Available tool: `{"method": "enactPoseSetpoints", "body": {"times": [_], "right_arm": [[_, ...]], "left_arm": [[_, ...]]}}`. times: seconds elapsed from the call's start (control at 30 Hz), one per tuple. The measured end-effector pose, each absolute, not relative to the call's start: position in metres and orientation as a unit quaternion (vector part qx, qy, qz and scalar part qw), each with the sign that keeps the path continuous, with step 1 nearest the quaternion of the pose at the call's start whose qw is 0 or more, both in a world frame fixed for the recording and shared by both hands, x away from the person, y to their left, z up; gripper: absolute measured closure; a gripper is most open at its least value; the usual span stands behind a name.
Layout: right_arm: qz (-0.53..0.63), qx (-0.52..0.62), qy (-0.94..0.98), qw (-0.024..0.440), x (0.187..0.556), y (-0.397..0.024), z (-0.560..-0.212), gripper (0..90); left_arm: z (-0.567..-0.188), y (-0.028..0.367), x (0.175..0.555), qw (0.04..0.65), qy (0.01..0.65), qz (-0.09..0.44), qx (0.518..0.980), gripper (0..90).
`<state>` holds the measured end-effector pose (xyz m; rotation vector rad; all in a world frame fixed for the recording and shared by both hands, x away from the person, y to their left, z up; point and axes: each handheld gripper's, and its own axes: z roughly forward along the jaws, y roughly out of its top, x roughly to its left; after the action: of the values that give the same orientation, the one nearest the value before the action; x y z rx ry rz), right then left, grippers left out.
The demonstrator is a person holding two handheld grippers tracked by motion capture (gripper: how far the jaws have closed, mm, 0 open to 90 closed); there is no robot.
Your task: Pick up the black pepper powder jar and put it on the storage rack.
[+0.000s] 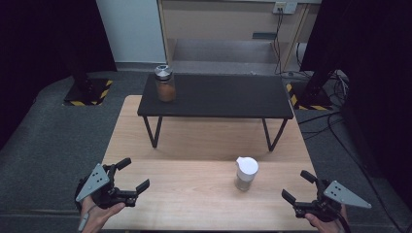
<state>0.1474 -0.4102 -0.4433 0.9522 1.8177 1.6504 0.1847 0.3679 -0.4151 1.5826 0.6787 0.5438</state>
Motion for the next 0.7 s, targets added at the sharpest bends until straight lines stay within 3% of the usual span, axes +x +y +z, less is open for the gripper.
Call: {"method": "enactPoseSetpoints", "body": {"times": [0.23,0.7], "right_arm": [[0.602,0.348,0.677,0.241,0.149,-0.419,-0.430,0.8],[0.581,0.313,0.718,0.221,0.160,-0.449,-0.367,0.8]], "left_arm": [[-0.415,0.369,0.186,0.620,0.289,0.232,0.692,0.0],[-0.414,0.368,0.187,0.613,0.289,0.234,0.697,0.0]]}}
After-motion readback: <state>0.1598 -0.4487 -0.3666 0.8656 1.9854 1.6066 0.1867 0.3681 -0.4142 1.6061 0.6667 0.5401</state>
